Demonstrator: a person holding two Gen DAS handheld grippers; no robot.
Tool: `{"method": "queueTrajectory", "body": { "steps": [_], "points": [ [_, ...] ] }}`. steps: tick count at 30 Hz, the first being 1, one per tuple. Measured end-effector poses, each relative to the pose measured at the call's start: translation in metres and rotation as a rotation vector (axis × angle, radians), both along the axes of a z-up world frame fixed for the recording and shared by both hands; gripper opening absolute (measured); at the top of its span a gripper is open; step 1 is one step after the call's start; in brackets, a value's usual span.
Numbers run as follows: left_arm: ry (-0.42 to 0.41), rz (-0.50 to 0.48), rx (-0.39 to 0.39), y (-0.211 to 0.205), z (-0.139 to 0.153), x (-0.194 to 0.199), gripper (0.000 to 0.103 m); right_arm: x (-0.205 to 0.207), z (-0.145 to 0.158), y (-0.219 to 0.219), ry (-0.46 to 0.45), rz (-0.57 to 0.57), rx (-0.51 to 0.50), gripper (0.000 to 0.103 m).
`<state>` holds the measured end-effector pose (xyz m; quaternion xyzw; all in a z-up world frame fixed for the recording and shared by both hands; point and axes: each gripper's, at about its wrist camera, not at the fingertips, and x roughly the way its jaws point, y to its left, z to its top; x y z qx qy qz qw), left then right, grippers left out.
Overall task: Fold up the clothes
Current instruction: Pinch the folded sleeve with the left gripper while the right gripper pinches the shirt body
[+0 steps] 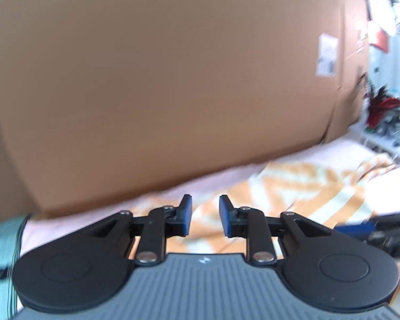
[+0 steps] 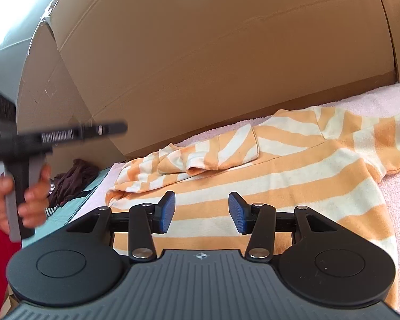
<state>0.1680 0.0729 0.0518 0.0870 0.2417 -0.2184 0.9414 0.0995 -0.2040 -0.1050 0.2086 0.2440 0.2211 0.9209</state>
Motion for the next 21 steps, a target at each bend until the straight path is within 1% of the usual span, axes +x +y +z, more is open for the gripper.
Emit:
{"method": "queueTrajectory", "body": {
  "steps": [1, 4, 6, 8, 10, 13, 15, 18, 19, 21],
  "points": [
    [0.0, 0.029, 0.012, 0.003, -0.007, -0.004, 0.027, 0.0, -0.001, -0.003, 0.006, -0.006, 0.008, 0.049],
    [-0.003, 0.094, 0.038, 0.013, -0.029, -0.016, 0.04, 0.003, -0.003, -0.007, 0.026, -0.027, 0.028, 0.049],
    [-0.009, 0.13, 0.069, 0.018, -0.041, -0.023, 0.044, 0.004, -0.004, -0.008, 0.035, -0.04, 0.04, 0.049],
    [-0.014, 0.168, 0.091, 0.022, -0.053, -0.028, 0.051, 0.005, -0.005, -0.009, 0.043, -0.049, 0.047, 0.048],
    [-0.012, 0.201, 0.094, 0.029, -0.062, -0.031, 0.051, 0.004, -0.005, -0.01, 0.051, -0.054, 0.05, 0.046],
    [-0.006, 0.25, 0.102, 0.036, -0.076, -0.029, 0.055, 0.005, -0.006, -0.012, 0.059, -0.063, 0.053, 0.046],
    [0.001, 0.278, 0.096, 0.038, -0.08, -0.026, 0.055, 0.006, -0.007, -0.012, 0.066, -0.071, 0.055, 0.046],
    [0.008, 0.291, 0.034, 0.048, -0.078, -0.024, 0.058, 0.005, -0.007, -0.013, 0.07, -0.085, 0.057, 0.046],
    [0.029, 0.286, 0.024, 0.049, -0.08, -0.021, 0.057, 0.005, -0.007, -0.013, 0.071, -0.089, 0.056, 0.046],
    [0.063, 0.275, 0.008, 0.051, -0.082, -0.018, 0.05, 0.006, -0.007, -0.013, 0.076, -0.099, 0.053, 0.046]
  ]
}}
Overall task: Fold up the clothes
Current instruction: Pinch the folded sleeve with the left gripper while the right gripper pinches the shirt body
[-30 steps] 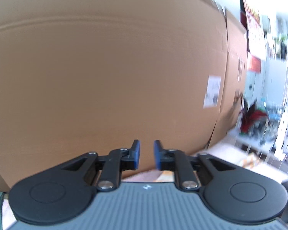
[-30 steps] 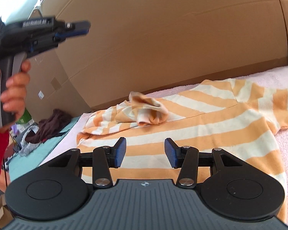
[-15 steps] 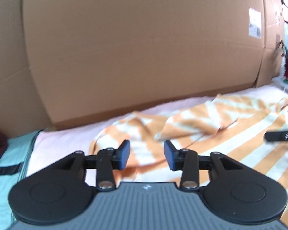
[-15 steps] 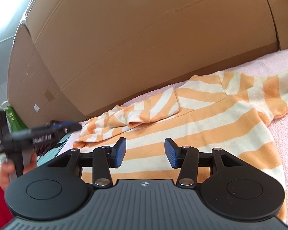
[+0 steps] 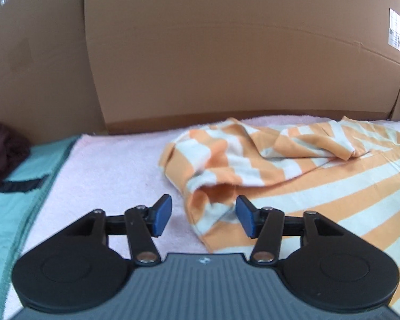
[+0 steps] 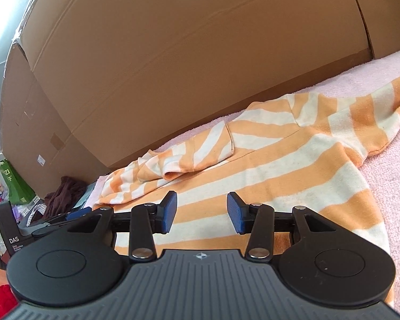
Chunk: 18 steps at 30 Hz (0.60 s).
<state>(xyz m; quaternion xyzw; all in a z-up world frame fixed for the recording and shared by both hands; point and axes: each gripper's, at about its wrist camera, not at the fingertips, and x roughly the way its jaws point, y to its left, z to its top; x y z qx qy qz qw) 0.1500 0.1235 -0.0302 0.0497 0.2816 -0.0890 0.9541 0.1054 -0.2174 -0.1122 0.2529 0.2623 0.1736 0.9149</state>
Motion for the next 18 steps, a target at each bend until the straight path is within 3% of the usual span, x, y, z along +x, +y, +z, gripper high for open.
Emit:
{"method": "queueTrajectory", "body": {
  "steps": [2, 4, 8, 14, 18],
  "points": [
    [0.014, -0.012, -0.009, 0.0, -0.001, 0.001, 0.038, 0.002, 0.0, 0.001, 0.023, -0.023, -0.014, 0.042],
    [0.011, -0.021, -0.008, -0.002, -0.002, -0.001, 0.034, 0.004, 0.003, 0.003, 0.042, -0.04, -0.051, 0.034],
    [0.001, -0.029, -0.015, -0.003, -0.001, -0.003, 0.024, 0.018, 0.021, 0.004, 0.056, -0.084, -0.096, 0.033],
    [-0.002, -0.027, -0.034, -0.001, 0.0, -0.003, 0.021, 0.065, 0.03, 0.008, 0.058, -0.109, -0.147, 0.033],
    [0.003, -0.016, -0.03, -0.001, -0.001, -0.002, 0.029, 0.087, 0.013, 0.016, 0.08, -0.109, -0.16, 0.033]
  ]
}}
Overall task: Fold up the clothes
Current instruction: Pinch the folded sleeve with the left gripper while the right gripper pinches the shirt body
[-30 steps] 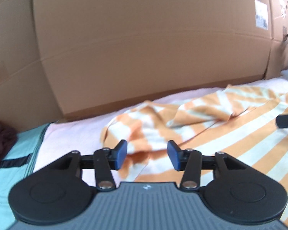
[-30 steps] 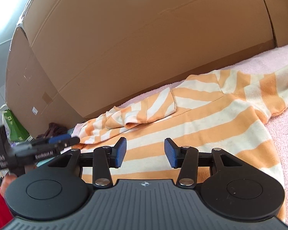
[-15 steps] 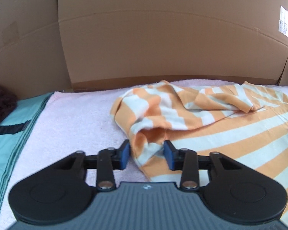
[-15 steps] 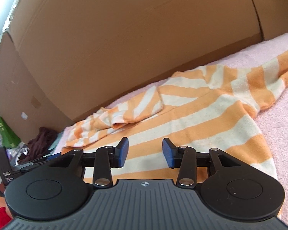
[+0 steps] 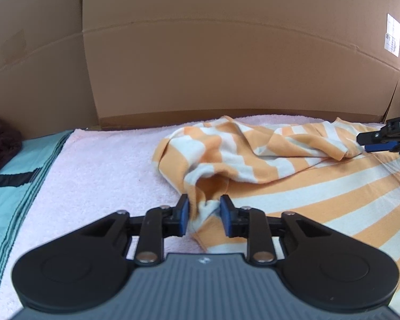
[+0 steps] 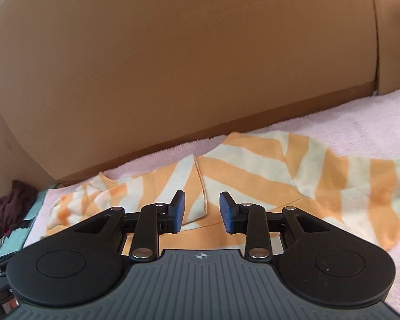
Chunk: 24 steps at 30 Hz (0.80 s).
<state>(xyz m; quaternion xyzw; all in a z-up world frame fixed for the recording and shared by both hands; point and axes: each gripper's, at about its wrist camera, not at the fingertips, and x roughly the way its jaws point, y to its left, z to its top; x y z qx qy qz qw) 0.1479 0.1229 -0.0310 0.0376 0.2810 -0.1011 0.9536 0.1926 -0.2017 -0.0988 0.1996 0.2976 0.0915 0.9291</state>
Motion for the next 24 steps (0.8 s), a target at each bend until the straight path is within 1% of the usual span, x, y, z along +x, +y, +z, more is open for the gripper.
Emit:
{"method": "queueTrajectory", "body": {
  "steps": [2, 6, 8, 10, 13, 14, 17, 21, 24],
  "points": [
    [0.002, 0.003, 0.002, 0.0, 0.0, 0.0, 0.031, 0.009, -0.008, 0.004, 0.006, -0.002, -0.005, 0.033],
    [0.005, 0.008, 0.009, 0.0, -0.001, 0.001, 0.035, 0.007, -0.013, 0.009, -0.038, 0.015, -0.009, 0.034],
    [0.002, 0.011, 0.015, 0.0, -0.001, 0.0, 0.037, 0.007, -0.011, 0.012, -0.039, 0.033, -0.014, 0.029],
    [-0.001, 0.013, 0.023, 0.0, -0.001, 0.0, 0.038, 0.007, -0.011, 0.012, -0.034, 0.045, -0.012, 0.02],
    [-0.004, 0.018, 0.033, -0.001, 0.0, -0.001, 0.04, 0.009, -0.01, 0.012, -0.032, 0.058, -0.001, 0.014],
    [-0.005, 0.021, 0.034, -0.001, 0.0, -0.001, 0.042, 0.008, -0.01, 0.011, -0.035, 0.061, 0.004, 0.014],
    [-0.005, 0.026, 0.039, -0.001, 0.0, -0.001, 0.043, 0.002, -0.008, 0.005, -0.072, 0.035, 0.029, 0.013],
    [-0.004, 0.027, 0.045, -0.001, -0.001, -0.001, 0.044, 0.0, -0.006, 0.002, -0.097, 0.025, 0.05, 0.013],
    [-0.008, 0.028, 0.048, -0.001, -0.001, -0.002, 0.044, -0.006, 0.001, -0.001, -0.16, 0.013, 0.066, 0.013]
  ]
}}
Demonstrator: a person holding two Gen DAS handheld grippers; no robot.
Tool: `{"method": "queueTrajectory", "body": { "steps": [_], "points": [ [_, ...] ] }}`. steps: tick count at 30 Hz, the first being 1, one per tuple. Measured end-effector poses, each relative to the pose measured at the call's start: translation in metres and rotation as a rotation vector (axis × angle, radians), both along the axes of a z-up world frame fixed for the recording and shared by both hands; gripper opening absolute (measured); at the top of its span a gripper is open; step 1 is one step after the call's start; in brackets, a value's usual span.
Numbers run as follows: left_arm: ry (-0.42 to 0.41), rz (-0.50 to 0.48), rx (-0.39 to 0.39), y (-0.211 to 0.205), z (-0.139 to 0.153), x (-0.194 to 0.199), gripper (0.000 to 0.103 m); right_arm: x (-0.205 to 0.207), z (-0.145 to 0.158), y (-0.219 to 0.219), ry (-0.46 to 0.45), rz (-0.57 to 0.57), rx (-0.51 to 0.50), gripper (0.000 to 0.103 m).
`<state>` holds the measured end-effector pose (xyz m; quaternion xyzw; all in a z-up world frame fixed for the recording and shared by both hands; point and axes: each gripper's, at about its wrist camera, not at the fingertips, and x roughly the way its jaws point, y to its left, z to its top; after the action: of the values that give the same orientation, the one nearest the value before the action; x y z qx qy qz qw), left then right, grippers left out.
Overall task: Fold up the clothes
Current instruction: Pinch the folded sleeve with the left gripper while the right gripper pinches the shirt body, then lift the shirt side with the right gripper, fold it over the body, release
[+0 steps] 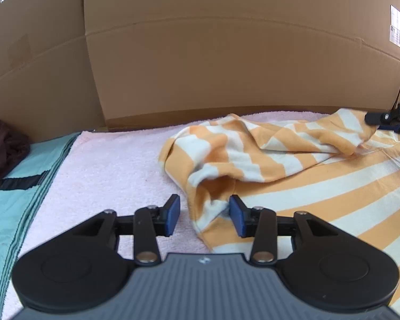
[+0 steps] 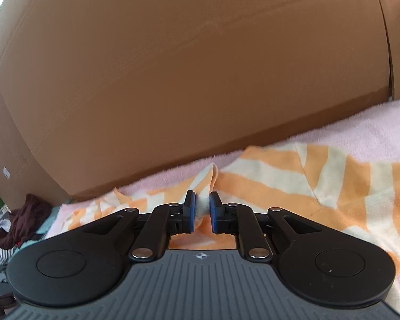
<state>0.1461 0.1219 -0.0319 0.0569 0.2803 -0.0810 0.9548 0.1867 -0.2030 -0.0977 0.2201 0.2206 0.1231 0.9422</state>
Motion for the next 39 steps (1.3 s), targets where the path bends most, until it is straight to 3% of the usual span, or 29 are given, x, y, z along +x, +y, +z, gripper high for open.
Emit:
{"method": "queueTrajectory", "body": {
  "steps": [7, 14, 25, 36, 39],
  "points": [
    [-0.011, -0.004, 0.0, 0.0, 0.0, -0.002, 0.043, -0.009, 0.029, -0.016, -0.075, 0.003, 0.15, 0.013],
    [-0.045, -0.022, -0.012, -0.001, 0.003, -0.007, 0.042, -0.013, 0.083, -0.033, -0.15, 0.034, 0.297, 0.012],
    [-0.056, -0.064, -0.024, -0.004, 0.002, -0.011, 0.042, -0.013, 0.137, -0.051, -0.224, -0.005, 0.302, 0.012],
    [-0.057, -0.139, -0.011, -0.013, 0.001, -0.013, 0.042, -0.017, 0.143, -0.074, -0.263, -0.07, 0.335, 0.012],
    [-0.049, -0.159, 0.012, -0.017, 0.0, -0.013, 0.047, -0.021, 0.142, -0.081, -0.27, -0.085, 0.336, 0.012]
  ]
}}
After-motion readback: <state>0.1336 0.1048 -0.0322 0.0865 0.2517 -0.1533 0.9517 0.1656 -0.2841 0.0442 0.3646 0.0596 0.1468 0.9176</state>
